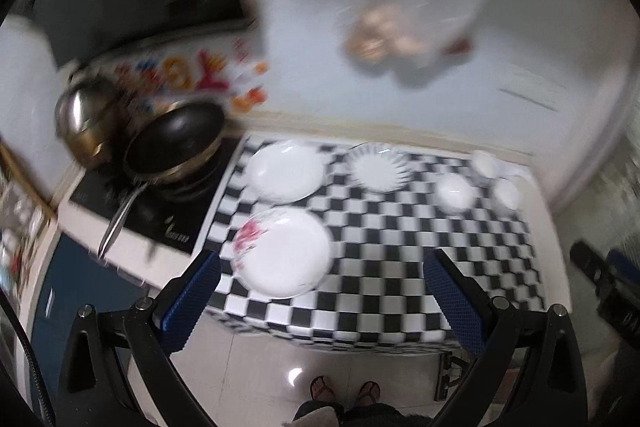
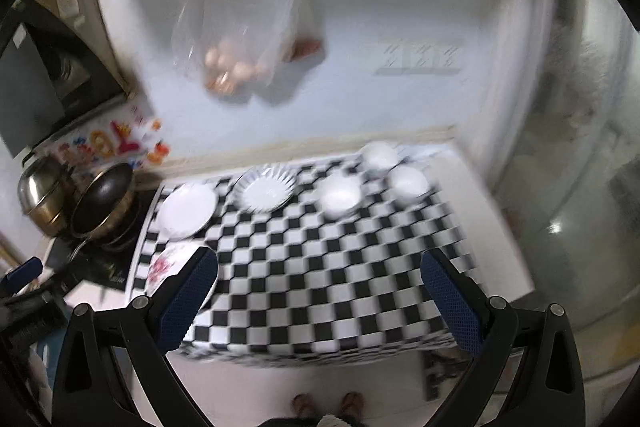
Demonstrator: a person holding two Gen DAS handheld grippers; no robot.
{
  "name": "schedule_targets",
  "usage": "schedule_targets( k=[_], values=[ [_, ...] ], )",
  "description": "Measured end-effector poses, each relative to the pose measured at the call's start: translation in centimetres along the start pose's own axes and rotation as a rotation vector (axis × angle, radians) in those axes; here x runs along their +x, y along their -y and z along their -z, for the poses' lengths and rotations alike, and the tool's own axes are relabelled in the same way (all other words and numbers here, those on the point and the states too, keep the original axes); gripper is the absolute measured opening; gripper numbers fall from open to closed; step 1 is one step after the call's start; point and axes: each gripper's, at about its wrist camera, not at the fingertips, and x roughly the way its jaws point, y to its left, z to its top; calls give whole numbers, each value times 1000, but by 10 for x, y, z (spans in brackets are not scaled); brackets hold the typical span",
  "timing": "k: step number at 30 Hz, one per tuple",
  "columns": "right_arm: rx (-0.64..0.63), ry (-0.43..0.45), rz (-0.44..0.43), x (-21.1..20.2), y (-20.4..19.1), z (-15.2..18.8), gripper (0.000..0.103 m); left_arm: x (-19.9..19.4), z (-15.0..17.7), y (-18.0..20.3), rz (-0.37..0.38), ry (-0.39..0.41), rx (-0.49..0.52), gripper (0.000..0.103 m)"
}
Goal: Organize plates and bowls
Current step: 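Move both tools to the pink-flower plate and grip its rim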
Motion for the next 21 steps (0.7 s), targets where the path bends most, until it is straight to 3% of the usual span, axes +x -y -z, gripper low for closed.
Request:
schedule_targets(
  k=[5,13,17,21],
  values=[
    [-111,-168,-111,117,-60,9,103,88,-1,-73,-107,-106,-111,103],
    [-139,-406,-168,293,-137,31,99,233,12,-144,-56,-344,-196,102],
    [-112,-529,-172,365,-148,47,85,297,26,-162,-14,-472,-232,88],
    [-70,-629,-170,414,-153,61,73,344,39,-168,30,-569,-233,66]
  ],
)
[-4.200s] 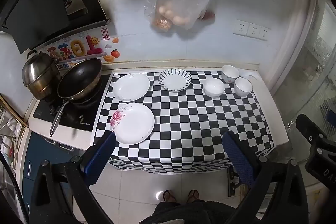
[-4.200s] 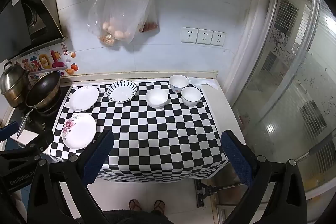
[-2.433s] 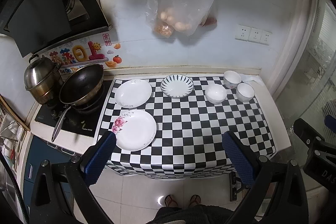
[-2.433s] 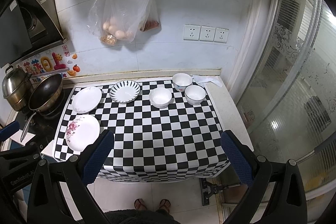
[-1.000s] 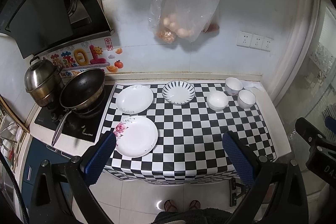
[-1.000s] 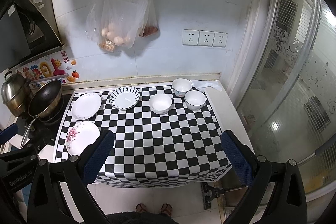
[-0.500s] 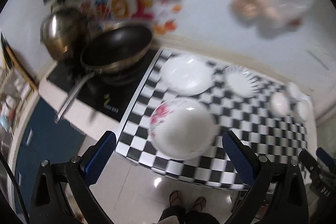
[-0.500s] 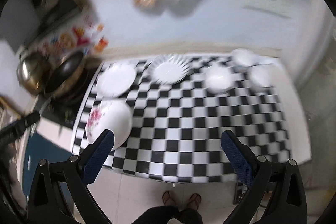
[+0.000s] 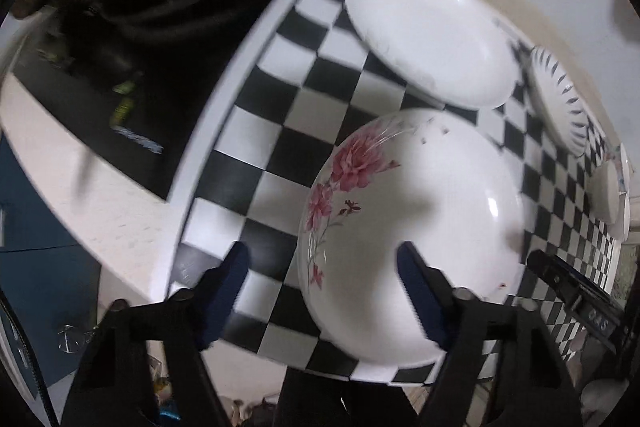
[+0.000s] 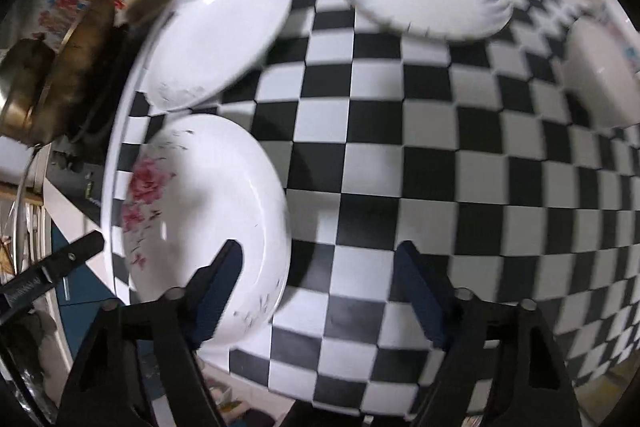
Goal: Organize plates and bowls
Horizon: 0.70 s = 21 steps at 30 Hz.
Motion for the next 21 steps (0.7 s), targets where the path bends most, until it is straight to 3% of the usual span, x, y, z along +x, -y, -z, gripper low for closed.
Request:
schedule_targets(
  k=[4,6,7,9,13,21],
  values=[
    [48,-67,-51,34,8,-10,61,28,-9,0,14,-60,44,53],
    [37,-41,-81,37,5,-15,56,35,-11,3,18,-72,75,44],
    [33,-53,-104,39,3,-16,47,39,-11,5,21,-83,91,38],
    [35,-74,-110,45,1,-18,41,44,-9,7,29,-98,106,36],
    [16,-115,-159,54,-8,-18,16,41,-5,7,47,-77,115,34],
    [-28,-92,-124,47,-20,-8,15,29,9,13,51,-54,122,34]
  ],
)
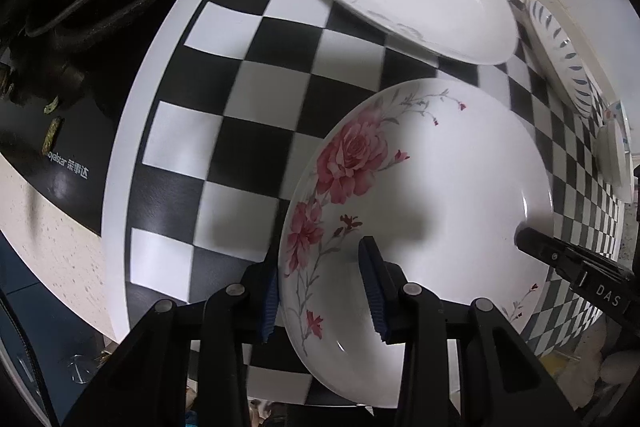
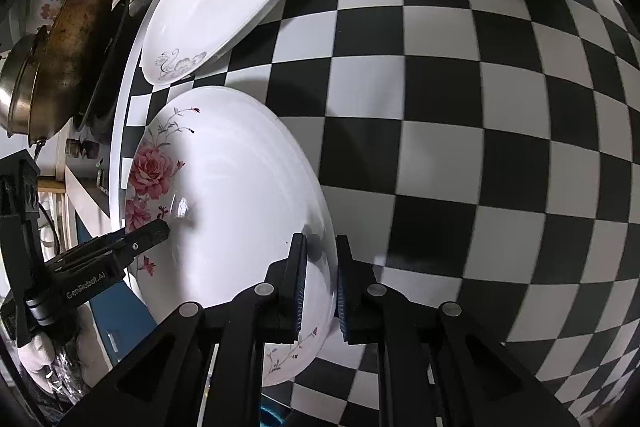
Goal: Organize plates and bowls
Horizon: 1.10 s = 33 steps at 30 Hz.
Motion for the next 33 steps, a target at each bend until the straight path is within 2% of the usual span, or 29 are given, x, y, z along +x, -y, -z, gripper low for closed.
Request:
schedule_targets(
  k=[4,10,14,17,23,33],
  values=[
    [-8,26,13,-13,0,2,15,-17,13,6,19,21,7,34],
    [-17,80,16,-50,20,10,15,-37,27,45,18,54,61,34],
    [-10,114,20,-74,41,16,15,-46,26,72,18,58,83,34],
    [15,138,12,-91,73,22,15,-46,24,102,15,60,115,34],
    [63,156,5,-113,129,33,15,-25,12,163,9,43,168,34],
    [119,147,15,-118,195,39,15,3,9,216,-3,5,214,34]
  ],
)
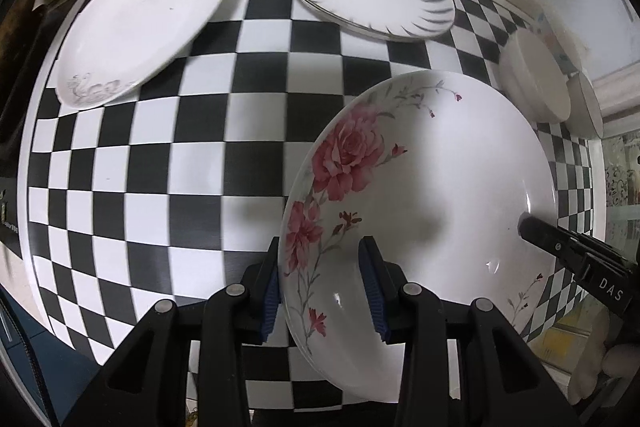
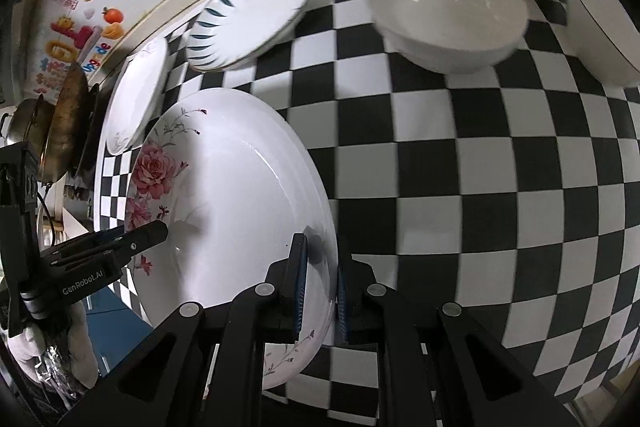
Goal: Organize plates and bowls
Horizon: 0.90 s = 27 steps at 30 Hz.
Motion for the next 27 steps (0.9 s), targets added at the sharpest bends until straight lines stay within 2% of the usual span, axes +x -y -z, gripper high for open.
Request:
schedule_targets(
  k=[6,17,27],
  values=[
    [6,-15,5,4,19,-1,15,10,2,9,-13,-23,9,34],
    [-13,-50,5,11,31,-3,15,16,7,17,-47,-47,-2,34],
    [-34,-87,13,20,36,-5,15,39,-7,37,-74,-69,-15,34]
  ],
)
